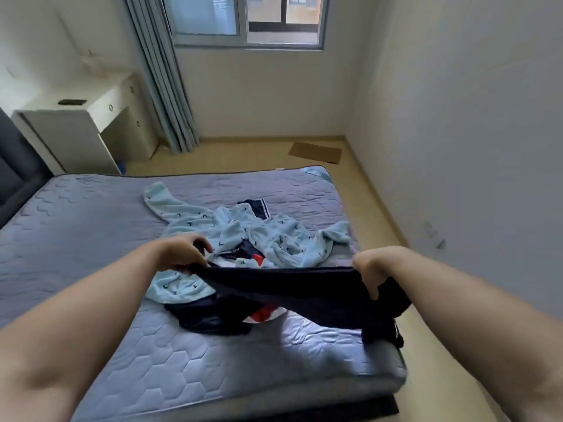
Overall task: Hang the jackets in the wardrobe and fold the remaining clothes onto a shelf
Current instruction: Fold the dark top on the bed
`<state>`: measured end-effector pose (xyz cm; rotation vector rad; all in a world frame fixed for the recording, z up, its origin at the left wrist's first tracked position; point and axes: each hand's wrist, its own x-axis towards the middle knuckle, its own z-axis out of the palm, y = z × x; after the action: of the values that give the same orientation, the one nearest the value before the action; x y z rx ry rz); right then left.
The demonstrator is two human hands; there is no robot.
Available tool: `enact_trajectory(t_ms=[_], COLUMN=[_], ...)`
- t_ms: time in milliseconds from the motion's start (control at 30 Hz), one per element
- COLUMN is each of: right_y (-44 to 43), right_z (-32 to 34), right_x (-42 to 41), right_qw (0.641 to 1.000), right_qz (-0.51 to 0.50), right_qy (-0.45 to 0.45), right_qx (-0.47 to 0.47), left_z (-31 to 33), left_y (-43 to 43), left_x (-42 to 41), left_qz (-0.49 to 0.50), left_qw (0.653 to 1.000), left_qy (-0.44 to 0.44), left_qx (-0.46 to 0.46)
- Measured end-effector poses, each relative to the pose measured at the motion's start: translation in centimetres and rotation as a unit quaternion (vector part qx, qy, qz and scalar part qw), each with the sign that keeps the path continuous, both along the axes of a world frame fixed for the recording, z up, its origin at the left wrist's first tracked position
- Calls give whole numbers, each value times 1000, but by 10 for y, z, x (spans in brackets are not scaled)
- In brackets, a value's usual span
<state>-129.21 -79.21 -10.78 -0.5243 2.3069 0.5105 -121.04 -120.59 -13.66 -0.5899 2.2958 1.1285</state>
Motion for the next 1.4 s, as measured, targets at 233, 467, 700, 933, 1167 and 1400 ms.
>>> enact_trajectory(t_ms=[233,467,700,933,1167,1400], right_y=[8,8,0,-20,-39,-43], right_z=[-114,-145,-156,-117,29,145], right_x=[61,91,95,8,-149,-191], right_qw=[996,985,978,991,913,713], right_qz=[23,-16,-29,-121,-206,-247], right_qy=[-74,-160,-184,-15,331,487], right_qx=[46,60,88,49,-122,-439], left_z=[-116,-139,-157,-129,41,173], left_y=[21,45,73,49,5,-6], left_x=[74,85,75,-14,-163,-183], left_qz=[-62,-395,-481,-309,98,217], left_qw=[978,819,750,859,904,762], left_qy=[-199,-367,-352,-124,262,550], left_qx=[29,-195,-288,-389,-323,-262])
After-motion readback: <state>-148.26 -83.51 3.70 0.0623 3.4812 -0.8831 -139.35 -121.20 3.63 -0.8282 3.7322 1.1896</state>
